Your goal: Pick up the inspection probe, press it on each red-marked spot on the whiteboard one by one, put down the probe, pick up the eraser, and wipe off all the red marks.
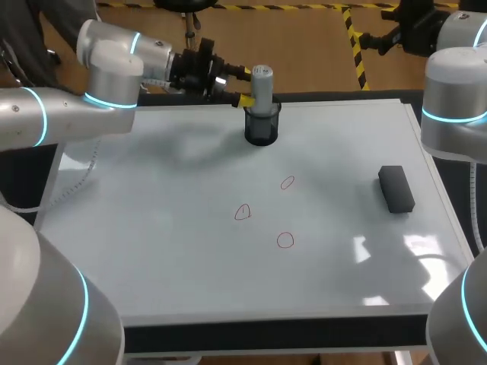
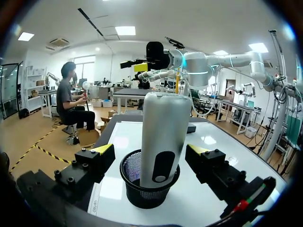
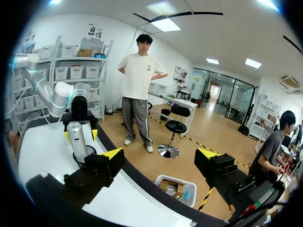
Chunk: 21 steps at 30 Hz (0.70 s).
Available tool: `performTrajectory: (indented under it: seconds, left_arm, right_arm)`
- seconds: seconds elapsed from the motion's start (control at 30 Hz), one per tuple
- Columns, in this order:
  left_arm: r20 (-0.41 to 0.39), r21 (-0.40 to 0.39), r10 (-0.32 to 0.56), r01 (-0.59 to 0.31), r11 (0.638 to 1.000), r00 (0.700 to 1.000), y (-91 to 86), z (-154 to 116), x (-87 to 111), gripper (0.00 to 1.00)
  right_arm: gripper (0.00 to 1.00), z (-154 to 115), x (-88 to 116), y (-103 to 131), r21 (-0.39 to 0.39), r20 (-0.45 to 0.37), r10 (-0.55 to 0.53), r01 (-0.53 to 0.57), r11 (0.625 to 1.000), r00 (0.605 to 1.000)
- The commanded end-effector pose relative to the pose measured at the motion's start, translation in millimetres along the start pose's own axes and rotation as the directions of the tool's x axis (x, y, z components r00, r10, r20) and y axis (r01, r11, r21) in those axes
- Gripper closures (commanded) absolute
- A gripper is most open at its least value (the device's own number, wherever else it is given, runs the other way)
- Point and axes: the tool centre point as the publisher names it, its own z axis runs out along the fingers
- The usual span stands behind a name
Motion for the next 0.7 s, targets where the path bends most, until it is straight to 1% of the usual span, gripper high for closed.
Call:
performTrajectory:
  seconds: [0.03,0.5,0.7]
  left_arm:
    - [-0.018,0.008,0.002,-0.002,1.0,1.0,3.9,6.7,-6.7,0.0]
    - [-0.057,0.014,0.008,-0.008,1.0,0.998,4.0,22.7,-4.7,0.0]
    - [-0.074,0.02,0.011,-0.009,1.0,0.997,1.1,29.5,-4.4,0.0]
  right_arm:
    - [0.0,0.0,0.0,0.0,0.0,0.0,0.0,0.0,1.0,1.0]
    - [0.0,0.0,0.0,0.0,0.0,0.0,0.0,0.0,1.0,1.0]
    - [0.0,0.0,0.0,0.0,0.0,0.0,0.0,0.0,1.0,1.0]
